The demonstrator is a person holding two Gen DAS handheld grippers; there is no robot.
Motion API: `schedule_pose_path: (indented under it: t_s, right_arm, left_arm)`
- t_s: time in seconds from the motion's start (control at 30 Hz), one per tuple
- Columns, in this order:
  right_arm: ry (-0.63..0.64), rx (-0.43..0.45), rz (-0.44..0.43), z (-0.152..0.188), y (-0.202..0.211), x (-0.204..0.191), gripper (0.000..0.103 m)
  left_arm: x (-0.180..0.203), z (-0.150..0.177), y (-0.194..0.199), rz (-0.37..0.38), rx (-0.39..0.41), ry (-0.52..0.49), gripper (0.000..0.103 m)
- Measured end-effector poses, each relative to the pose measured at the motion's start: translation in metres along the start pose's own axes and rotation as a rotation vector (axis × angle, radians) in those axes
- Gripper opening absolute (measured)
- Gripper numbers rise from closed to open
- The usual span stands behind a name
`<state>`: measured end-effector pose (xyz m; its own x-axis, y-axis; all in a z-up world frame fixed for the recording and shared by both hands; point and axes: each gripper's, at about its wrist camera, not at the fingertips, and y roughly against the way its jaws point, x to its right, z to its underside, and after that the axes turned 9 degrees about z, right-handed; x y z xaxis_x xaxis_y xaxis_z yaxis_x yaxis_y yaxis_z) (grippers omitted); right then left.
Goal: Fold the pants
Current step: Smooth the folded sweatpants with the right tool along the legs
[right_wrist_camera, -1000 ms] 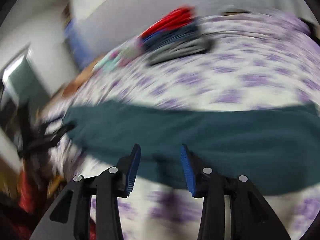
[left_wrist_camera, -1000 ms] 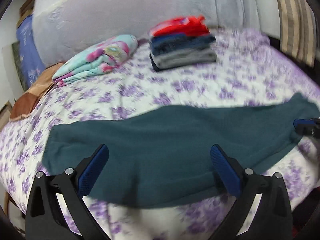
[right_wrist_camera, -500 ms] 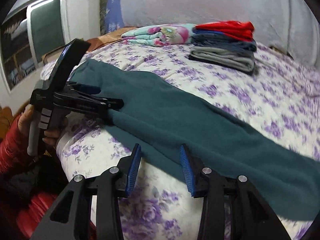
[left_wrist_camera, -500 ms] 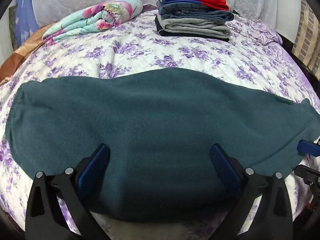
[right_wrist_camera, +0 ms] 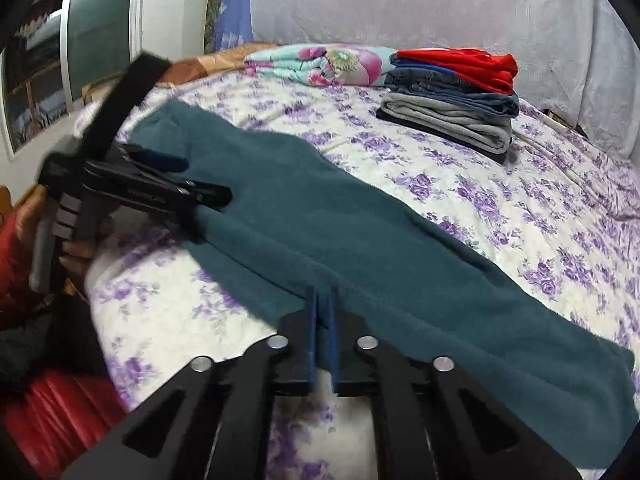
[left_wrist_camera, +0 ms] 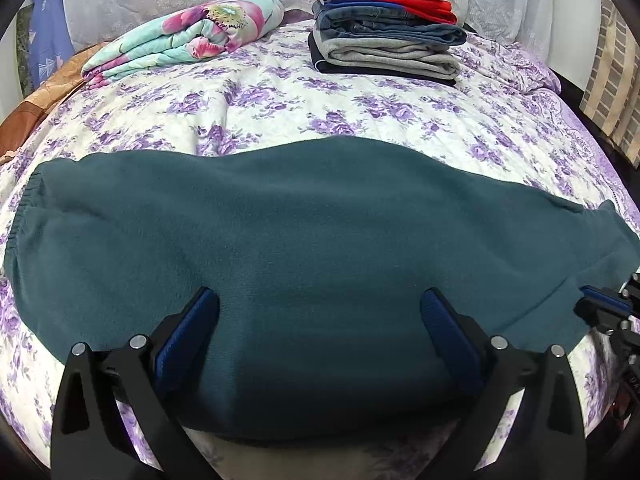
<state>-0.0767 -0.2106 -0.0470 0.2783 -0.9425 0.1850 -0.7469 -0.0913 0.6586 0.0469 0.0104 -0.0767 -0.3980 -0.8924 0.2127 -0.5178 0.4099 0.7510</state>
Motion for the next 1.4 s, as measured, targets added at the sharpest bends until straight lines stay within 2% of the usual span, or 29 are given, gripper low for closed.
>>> schedule_pose_path:
  t_s: [0.17, 0.27, 0.37, 0.43, 0.47, 0.53, 0.6, 0.63, 0.67, 0.7, 0.73, 0.83, 0.9, 0.97, 1.0, 1.07, 1.13, 1.17, 1.23, 1.4]
  right_arm:
    - [0.014, 0.014, -0.028, 0.006, 0.02, -0.006, 0.004]
    - [0.031, -0.045, -0.049, 0.02, 0.015, -0.011, 0.004]
    - [0.039, -0.061, -0.053, 0.024, 0.012, -0.012, 0.005]
    - [-0.001, -0.052, -0.118, 0.018, 0.019, -0.006, 0.008]
    - [-0.04, -0.028, -0.171, 0.013, 0.026, -0.001, 0.008]
    - [-0.087, 0.01, -0.198, 0.006, 0.032, 0.006, 0.008]
    - [-0.114, 0.025, -0.165, 0.002, 0.028, 0.013, 0.021]
    - [-0.122, 0.013, -0.14, 0.003, 0.022, 0.015, 0.037]
    - [-0.136, -0.033, -0.122, 0.007, 0.009, 0.019, 0.043]
    - [-0.155, -0.085, -0.122, 0.012, -0.003, 0.024, 0.044]
    - [-0.182, -0.09, -0.144, 0.017, -0.008, 0.029, 0.044]
    - [-0.226, -0.062, -0.179, 0.019, 0.004, 0.038, 0.044]
    - [-0.279, 0.005, -0.192, 0.012, 0.019, 0.054, 0.047]
    - [-0.316, 0.031, -0.145, 0.006, 0.022, 0.07, 0.06]
    - [-0.336, 0.027, -0.111, 0.003, 0.019, 0.079, 0.062]
    - [-0.39, -0.022, -0.085, 0.003, 0.002, 0.096, 0.066]
    - [-0.465, -0.114, -0.102, 0.013, -0.023, 0.112, 0.069]
    - [-0.487, -0.128, -0.119, 0.017, -0.029, 0.115, 0.069]
    - [-0.54, -0.1, -0.154, 0.02, -0.026, 0.126, 0.069]
    - [-0.65, 0.024, -0.098, 0.036, 0.028, 0.161, 0.07]
  left_arm:
    - [0.0, -0.001, 0.005, -0.001, -0.001, -0.008, 0.099]
    - [0.0, -0.002, 0.02, -0.032, 0.031, -0.015, 0.099]
    - [0.007, -0.001, 0.03, -0.011, 0.049, -0.04, 0.099]
    - [0.017, 0.002, 0.028, -0.012, 0.033, -0.08, 0.099]
    - [0.023, 0.006, 0.022, -0.04, 0.02, -0.114, 0.099]
    - [0.028, 0.012, 0.009, -0.087, -0.001, -0.144, 0.099]
    - [0.024, 0.014, 0.008, -0.074, 0.013, -0.112, 0.099]
    - [0.022, 0.013, 0.009, -0.064, 0.011, -0.102, 0.099]
    - [0.019, 0.012, 0.01, -0.048, 0.006, -0.091, 0.099]
    - [0.017, 0.012, 0.01, -0.036, 0.002, -0.081, 0.099]
    - [0.016, 0.012, 0.011, -0.029, -0.001, -0.076, 0.099]
    - [0.019, 0.012, 0.018, -0.044, 0.012, -0.084, 0.099]
    - [0.027, 0.008, 0.028, -0.057, 0.047, -0.115, 0.099]
    - [0.038, 0.002, 0.034, -0.043, 0.073, -0.15, 0.099]
    - [0.044, 0.0, 0.034, -0.033, 0.08, -0.165, 0.099]
    - [0.055, -0.001, 0.028, -0.026, 0.074, -0.184, 0.099]
    - [0.061, 0.002, 0.016, -0.029, 0.044, -0.202, 0.099]
    - [0.063, 0.005, 0.007, -0.041, 0.021, -0.206, 0.099]
    - [0.059, 0.008, -0.001, -0.028, 0.011, -0.186, 0.099]
    - [0.04, 0.005, -0.002, 0.06, 0.003, -0.094, 0.099]
